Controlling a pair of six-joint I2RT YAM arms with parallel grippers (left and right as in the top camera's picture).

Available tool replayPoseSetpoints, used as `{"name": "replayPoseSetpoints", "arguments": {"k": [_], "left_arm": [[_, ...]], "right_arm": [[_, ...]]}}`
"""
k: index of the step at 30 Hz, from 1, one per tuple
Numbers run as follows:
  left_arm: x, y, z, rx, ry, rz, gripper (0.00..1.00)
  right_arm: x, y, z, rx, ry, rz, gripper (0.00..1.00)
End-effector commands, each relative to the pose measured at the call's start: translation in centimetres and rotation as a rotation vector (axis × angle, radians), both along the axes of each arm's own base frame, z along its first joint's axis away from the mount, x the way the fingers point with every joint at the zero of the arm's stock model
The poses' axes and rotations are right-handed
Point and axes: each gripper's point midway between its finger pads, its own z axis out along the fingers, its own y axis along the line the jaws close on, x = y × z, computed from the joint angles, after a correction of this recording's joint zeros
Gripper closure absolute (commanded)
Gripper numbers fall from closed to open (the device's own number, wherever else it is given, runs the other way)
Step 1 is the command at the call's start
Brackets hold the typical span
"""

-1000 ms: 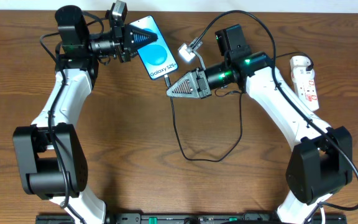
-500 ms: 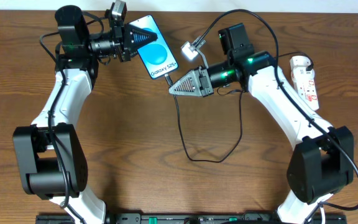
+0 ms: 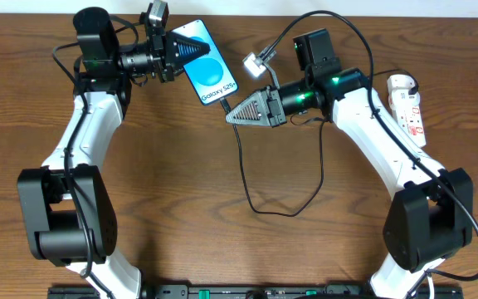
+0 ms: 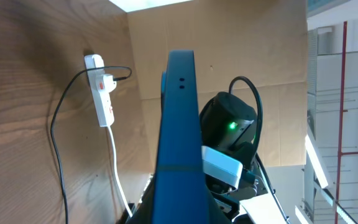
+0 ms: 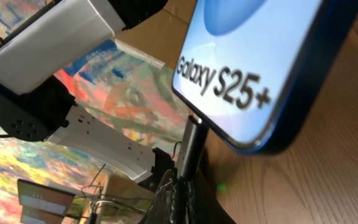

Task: Plug charger to phone and switch on socket
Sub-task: 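Open the right gripper and pull it back right from the plugged phone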

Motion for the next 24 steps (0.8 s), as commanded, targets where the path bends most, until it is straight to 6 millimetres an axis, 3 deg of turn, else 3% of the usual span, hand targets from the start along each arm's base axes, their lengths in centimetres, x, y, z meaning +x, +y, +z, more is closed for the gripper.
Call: {"name": "replayPoseSetpoints", "arguments": {"k": [1, 18, 24], "left_arm": [[-2.8, -1.6, 2.2, -0.008, -0.088, -0.129, 0.93], [-2.9, -1.9, 2.2, -0.008, -0.089, -0.137, 0.93], [-2.9, -1.9, 2.2, -0.008, -0.092, -0.137, 0.93]], "right_arm": [[0.2, 0.1, 1.0, 0.018, -0.025, -0.001, 0.99], [0.7, 0.1, 0.8, -0.002, -0.009, -0.024, 0.99], [0.3, -0.4, -1.0, -0.086, 0.031, -0.052, 0.82]]}}
